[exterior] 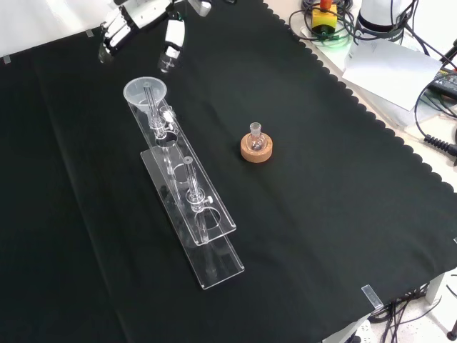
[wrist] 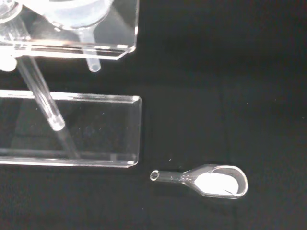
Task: Pick up the funnel from the transparent funnel stand.
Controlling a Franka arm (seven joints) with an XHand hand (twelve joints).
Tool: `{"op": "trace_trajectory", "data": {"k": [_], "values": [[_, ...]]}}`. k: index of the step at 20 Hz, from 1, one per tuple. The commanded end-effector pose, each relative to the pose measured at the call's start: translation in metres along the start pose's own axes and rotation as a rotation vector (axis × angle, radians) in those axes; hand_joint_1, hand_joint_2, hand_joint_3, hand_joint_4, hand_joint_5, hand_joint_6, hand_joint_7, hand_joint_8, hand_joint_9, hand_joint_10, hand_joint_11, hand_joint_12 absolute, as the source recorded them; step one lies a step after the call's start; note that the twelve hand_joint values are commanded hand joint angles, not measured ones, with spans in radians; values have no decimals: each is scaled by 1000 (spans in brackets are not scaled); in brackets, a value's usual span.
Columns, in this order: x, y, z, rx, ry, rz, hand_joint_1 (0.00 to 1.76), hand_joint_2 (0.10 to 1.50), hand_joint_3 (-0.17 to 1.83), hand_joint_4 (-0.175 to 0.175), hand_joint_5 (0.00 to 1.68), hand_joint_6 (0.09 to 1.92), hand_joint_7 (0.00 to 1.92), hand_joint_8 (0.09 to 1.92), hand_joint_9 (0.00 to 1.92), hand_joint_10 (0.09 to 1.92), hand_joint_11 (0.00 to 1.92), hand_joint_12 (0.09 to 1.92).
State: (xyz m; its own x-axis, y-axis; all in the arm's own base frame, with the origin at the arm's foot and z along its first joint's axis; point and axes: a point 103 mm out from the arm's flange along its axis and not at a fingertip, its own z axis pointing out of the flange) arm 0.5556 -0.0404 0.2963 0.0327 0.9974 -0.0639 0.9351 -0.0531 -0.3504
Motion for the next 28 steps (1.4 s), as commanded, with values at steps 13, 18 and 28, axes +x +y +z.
{"op": "trace_trajectory", "data": {"k": [13,18,28], "values": [[43,18,9,113,-119,-40,467,758,258,-58,29,87,0,527,113,880,283,1510],[45,20,9,113,-152,-40,488,751,257,-58,40,87,0,539,129,882,297,1510],[45,29,13,133,-191,-20,573,749,268,-54,73,87,0,612,197,852,344,1482]]}}
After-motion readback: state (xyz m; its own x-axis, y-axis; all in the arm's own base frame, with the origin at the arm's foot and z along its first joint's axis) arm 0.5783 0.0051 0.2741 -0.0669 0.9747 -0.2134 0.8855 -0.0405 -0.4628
